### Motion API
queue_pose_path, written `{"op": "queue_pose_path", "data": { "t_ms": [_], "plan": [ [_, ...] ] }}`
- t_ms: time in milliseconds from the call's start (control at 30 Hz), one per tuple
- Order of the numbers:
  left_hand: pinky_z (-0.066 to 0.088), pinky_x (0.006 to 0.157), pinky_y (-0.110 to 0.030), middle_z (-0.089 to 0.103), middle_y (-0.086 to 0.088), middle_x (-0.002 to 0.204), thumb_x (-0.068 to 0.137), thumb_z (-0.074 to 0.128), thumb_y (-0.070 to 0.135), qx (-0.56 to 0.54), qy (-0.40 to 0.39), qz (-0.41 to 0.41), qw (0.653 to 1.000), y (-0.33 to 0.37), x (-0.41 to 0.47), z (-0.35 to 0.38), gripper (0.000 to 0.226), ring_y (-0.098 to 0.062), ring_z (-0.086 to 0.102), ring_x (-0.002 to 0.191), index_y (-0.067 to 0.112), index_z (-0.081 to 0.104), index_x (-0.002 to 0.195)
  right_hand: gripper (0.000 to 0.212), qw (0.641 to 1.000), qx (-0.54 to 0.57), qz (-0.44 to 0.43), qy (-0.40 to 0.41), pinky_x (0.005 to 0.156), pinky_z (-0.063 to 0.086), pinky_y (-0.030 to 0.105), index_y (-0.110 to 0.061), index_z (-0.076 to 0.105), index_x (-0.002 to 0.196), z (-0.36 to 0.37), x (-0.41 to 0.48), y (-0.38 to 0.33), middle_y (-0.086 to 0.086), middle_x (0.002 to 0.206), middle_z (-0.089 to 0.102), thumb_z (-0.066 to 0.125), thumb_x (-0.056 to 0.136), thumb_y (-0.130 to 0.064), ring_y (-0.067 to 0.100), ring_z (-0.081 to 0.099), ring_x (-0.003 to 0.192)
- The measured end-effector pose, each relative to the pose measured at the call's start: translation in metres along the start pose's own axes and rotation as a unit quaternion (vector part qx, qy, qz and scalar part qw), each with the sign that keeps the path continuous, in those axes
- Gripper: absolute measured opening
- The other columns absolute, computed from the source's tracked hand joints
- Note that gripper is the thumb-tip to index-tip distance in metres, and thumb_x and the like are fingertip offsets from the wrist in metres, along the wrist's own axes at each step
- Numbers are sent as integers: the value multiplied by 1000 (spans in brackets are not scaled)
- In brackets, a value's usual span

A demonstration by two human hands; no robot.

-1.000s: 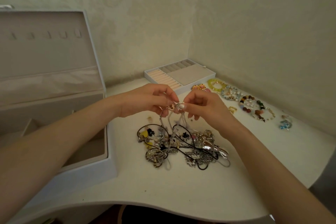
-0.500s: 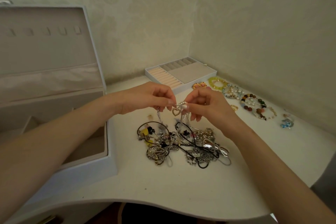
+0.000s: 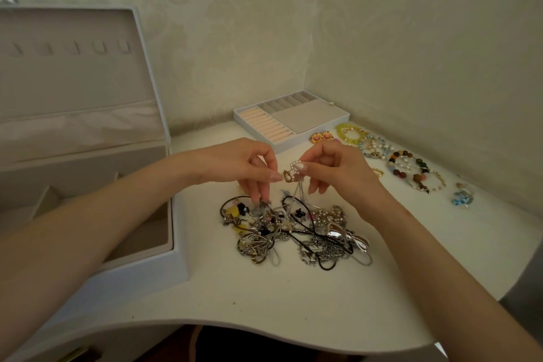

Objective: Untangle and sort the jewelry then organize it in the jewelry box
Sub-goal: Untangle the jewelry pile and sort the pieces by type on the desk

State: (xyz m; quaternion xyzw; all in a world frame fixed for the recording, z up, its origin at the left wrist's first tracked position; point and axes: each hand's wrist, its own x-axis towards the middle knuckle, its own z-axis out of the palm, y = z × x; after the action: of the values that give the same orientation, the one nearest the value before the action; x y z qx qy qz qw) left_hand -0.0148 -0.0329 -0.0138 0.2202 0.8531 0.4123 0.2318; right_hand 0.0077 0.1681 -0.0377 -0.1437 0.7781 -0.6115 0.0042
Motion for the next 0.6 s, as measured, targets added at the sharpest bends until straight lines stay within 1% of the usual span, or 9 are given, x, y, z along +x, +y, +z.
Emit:
{"op": "queue_pose_path", "data": {
  "t_ms": [100,133,200,267,300,367,433,533,600],
  "plan": [
    [49,60,-20,63,3,80,83,67,23,42,65,38,996,-4,4,0,17,-2,58,63,19,61,98,8,1000,5,0,-14,46,43,20,-5,62,84,1,-1,0,4,68,72,69,83,-8,13,56,46],
    [47,61,-18,59,6,81,83,68,23,43,68,54,995,-4,5,1,15,1,54,64,22,62,97,8,1000,7,0,-15,46,42,20,-5,62,85,2,-1,0,4,67,72,69,83,-9,13,56,46],
    [43,62,-15,59,11,80,83,68,21,43,54,72,995,-3,5,5,9,4,50,66,24,64,90,10,1000,10,-3,-16,46,42,20,-4,62,86,2,-1,0,5,66,71,69,83,-10,13,55,45],
    [41,60,-13,60,13,77,84,68,19,46,43,74,995,-2,6,8,7,4,50,65,23,63,83,9,1000,16,-5,-22,46,42,20,-6,62,86,2,-2,0,6,65,70,69,83,-10,13,55,46],
    [42,60,-13,61,12,77,85,67,17,43,44,72,995,-2,6,8,6,3,52,66,21,62,83,7,999,20,-5,-26,47,42,20,-7,63,85,2,-2,0,7,65,70,69,83,-9,14,55,46],
    [47,63,-17,67,7,82,86,65,13,22,50,65,996,-2,5,5,4,-3,58,69,14,61,86,7,999,28,-4,-36,47,43,20,-10,64,87,1,-2,-1,6,64,69,69,83,-7,14,55,47],
    [50,63,-19,71,1,86,88,62,9,-11,53,61,997,-2,4,2,4,-7,62,70,9,58,89,10,998,33,-3,-48,49,44,20,-12,65,90,-1,-1,-2,4,65,67,67,84,-4,13,55,50],
    [51,63,-20,72,-3,85,89,60,8,-47,44,60,996,-1,2,1,4,-10,63,70,8,58,92,18,997,36,-7,-68,56,47,21,-14,65,93,-2,-1,-2,1,67,66,65,83,1,12,60,59],
    [51,65,-20,71,-3,83,89,59,8,-65,38,59,995,0,1,1,7,-9,62,68,9,60,95,22,997,34,-12,-70,62,49,21,-14,65,94,-3,0,-1,-5,67,66,65,82,4,9,62,67]
  ]
}}
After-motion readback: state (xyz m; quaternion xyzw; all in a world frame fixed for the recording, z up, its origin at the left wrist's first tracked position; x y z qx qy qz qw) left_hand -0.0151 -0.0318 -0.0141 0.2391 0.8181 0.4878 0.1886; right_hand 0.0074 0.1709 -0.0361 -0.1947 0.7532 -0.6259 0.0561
